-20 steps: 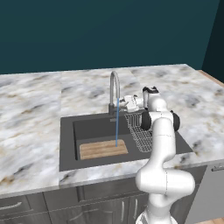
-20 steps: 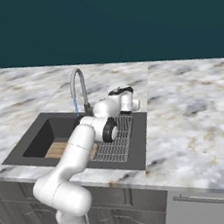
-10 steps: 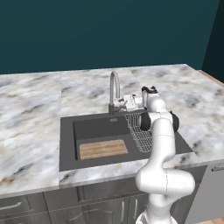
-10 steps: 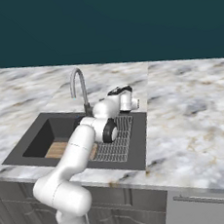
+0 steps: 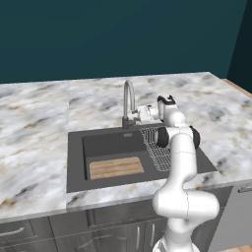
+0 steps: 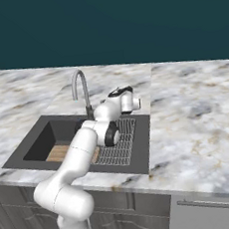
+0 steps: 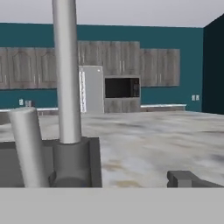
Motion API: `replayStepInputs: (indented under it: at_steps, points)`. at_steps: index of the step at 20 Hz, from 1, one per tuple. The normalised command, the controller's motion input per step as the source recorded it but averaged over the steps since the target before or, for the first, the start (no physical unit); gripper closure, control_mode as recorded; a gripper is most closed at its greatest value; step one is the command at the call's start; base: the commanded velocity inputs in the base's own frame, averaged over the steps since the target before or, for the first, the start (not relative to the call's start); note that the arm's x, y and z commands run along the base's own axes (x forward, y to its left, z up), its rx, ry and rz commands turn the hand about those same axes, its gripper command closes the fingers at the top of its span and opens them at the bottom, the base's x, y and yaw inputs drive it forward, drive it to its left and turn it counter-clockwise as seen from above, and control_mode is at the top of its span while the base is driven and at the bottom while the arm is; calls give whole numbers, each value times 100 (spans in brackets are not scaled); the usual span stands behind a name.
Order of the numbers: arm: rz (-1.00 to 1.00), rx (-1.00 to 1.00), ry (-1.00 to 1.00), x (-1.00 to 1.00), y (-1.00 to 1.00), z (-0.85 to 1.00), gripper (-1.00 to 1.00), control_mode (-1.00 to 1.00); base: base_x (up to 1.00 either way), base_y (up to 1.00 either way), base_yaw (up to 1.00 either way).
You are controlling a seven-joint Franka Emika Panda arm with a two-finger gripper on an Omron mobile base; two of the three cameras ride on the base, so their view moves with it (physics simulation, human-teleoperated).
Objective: Turn on the sink faucet with hot water and rinse the cutting board for ten seconds, then turn off the faucet. Push the cutting board to reach the water if necessary.
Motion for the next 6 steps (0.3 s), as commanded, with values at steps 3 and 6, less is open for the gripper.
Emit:
replayStepInputs:
  at_steps: [3,6]
  points:
    - [0,-3,4,6,30,0,-100,-100,0,0,0]
    - [0,-4,4,6,29,0,-100,-100,0,0,0]
